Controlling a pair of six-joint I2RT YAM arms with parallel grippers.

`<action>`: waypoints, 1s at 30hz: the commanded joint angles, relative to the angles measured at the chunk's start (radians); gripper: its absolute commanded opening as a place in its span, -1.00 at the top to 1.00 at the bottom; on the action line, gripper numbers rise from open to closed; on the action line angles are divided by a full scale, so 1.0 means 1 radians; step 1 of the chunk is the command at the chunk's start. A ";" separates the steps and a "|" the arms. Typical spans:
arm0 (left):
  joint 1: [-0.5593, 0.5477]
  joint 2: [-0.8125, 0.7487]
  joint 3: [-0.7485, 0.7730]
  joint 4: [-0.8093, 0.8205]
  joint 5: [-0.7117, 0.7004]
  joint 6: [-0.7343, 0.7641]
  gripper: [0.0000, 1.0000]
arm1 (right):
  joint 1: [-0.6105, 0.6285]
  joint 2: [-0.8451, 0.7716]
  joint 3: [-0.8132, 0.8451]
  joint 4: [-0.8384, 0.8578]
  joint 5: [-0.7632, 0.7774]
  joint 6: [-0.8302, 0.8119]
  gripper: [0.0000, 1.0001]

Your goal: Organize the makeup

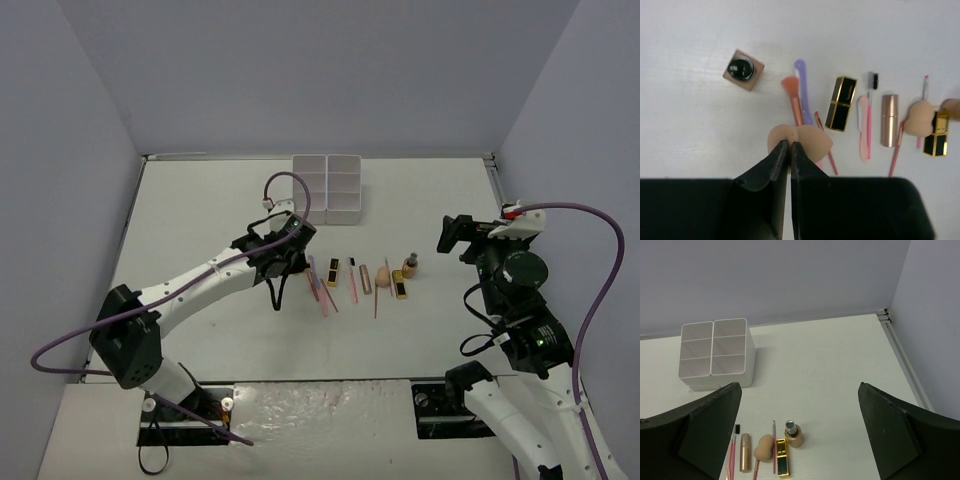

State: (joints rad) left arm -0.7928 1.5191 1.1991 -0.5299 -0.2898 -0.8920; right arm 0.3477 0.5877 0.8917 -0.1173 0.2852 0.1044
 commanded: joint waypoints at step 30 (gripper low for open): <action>0.358 0.629 0.952 0.378 0.252 0.646 1.00 | 0.005 0.119 0.031 0.048 -0.167 -0.055 -1.00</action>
State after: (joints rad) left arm -0.4606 2.1721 2.0518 -0.2578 -0.0542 -0.2745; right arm 0.3477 0.6795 0.8917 -0.1217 0.1504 0.0585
